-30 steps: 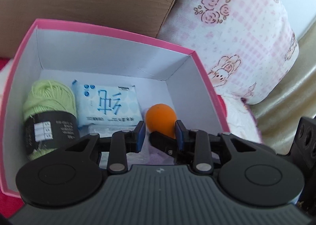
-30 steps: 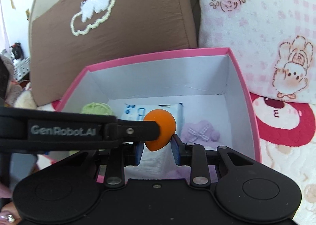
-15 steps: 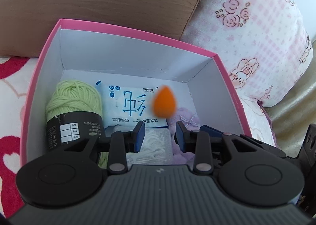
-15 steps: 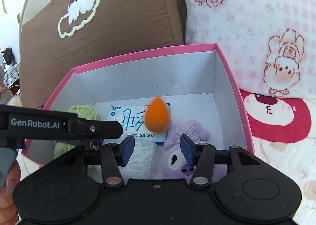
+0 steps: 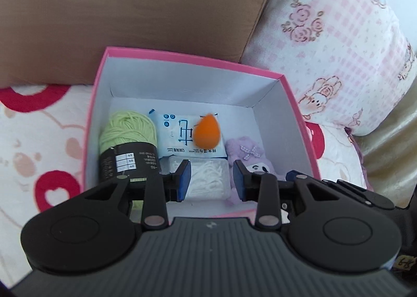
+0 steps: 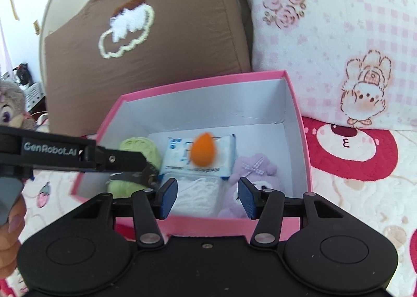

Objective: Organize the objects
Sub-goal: 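Lower the sponge into the pink box and open the left gripper, then withdraw the open left tool and move it toward the white tissue pack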

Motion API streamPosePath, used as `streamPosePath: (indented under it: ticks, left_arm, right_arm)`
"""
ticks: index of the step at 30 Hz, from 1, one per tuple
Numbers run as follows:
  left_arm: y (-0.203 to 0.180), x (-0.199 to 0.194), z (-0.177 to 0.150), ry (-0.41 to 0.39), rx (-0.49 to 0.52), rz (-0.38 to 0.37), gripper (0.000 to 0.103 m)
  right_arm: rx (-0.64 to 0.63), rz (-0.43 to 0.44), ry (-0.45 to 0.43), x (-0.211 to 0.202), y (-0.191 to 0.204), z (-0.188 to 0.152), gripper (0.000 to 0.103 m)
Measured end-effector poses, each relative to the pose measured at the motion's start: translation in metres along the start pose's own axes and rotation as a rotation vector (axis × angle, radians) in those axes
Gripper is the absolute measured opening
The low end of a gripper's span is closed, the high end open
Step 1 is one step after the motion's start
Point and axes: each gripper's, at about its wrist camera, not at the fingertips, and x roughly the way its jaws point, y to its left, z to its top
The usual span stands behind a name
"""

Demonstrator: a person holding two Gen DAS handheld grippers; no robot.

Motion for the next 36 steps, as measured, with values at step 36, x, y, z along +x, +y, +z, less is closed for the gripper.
streamPosePath:
  ticks: [36]
  left_arm:
    - [-0.004,-0.176,-0.035,0.077,0.087,-0.049,0.064]
  right_arm:
    - [-0.183,-0.013,0.067,-0.151,0.087,0.001,0.084]
